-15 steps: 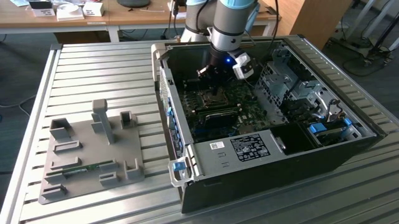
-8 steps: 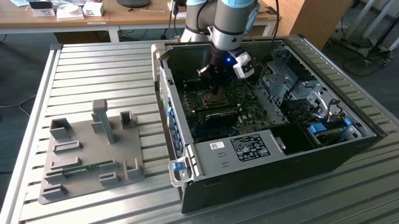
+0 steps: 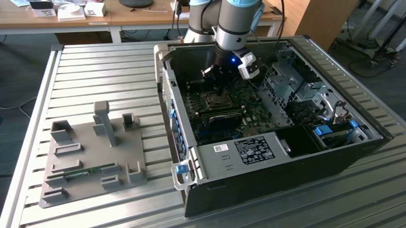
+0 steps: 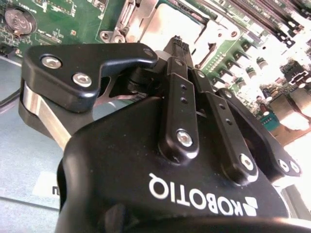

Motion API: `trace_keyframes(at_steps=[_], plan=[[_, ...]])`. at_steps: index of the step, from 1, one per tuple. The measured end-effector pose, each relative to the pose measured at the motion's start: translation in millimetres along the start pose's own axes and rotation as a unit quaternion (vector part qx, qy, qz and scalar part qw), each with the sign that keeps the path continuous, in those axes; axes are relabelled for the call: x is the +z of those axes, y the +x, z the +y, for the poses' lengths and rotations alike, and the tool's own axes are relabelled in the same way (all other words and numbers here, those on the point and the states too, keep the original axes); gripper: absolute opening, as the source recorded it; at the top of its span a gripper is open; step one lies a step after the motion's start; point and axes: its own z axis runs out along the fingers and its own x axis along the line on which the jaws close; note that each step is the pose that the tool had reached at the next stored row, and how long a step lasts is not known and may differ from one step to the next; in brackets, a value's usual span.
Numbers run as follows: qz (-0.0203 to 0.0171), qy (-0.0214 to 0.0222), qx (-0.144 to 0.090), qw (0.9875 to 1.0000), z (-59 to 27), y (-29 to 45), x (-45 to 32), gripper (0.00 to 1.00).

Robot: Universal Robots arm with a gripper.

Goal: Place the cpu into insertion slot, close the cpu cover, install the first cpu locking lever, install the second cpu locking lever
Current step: 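Close the cpu cover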

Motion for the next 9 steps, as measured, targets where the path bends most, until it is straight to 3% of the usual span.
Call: trace_keyframes(at_steps=[9], plan=[[-0.0001, -0.0002, 0.000, 1.0000, 0.2, -2.6, -1.9, 0.11]])
